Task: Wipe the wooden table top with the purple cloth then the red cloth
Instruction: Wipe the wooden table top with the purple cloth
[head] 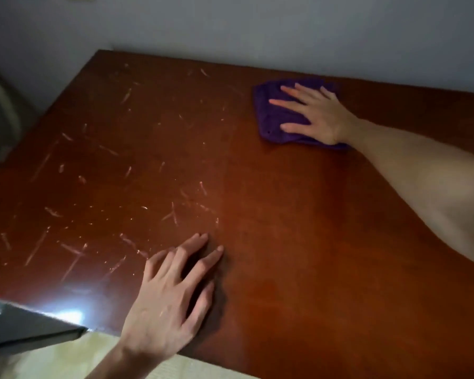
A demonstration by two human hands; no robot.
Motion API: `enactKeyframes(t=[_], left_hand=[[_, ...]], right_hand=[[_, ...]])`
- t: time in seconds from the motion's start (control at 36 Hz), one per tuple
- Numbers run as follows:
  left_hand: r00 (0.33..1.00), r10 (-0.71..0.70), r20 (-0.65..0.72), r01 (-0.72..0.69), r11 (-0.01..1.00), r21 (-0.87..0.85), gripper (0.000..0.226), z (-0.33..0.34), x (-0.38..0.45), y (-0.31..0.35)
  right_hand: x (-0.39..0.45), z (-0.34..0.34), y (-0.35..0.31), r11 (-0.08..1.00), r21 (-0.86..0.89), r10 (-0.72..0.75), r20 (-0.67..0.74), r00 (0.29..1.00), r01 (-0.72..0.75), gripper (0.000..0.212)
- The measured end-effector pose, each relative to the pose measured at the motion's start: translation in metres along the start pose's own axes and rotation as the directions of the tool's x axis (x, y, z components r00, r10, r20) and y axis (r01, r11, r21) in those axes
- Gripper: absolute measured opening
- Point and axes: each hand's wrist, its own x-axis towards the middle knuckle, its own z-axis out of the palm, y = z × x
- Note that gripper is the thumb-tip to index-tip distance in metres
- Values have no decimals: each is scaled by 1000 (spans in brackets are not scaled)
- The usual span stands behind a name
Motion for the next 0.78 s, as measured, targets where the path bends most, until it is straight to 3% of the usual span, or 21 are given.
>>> enactKeyframes(t=[0.11,0.33,0.5,0.67,0.78], left_hand=[[998,-63,24,65,995,-72,50,3,-1,-9],[998,-66,3,66,995,-75,49,5,-2,-10],[990,-116,-77,109,989,-100,42,6,-6,-8],[962,-108,-251,96,994,-61,20,10,-10,-9],[919,-124,-375,72,986,-151,11,4,-17,-7]], right_hand=[[28,-6,15,982,64,177,-12,984,-176,94],[17,7,-18,943,94,324,-47,945,-318,87],[-42,24,-107,932,63,361,-57,931,-357,89],[-122,52,-225,951,35,308,-94,947,-306,90],[-168,65,-295,961,27,276,-115,954,-275,88]])
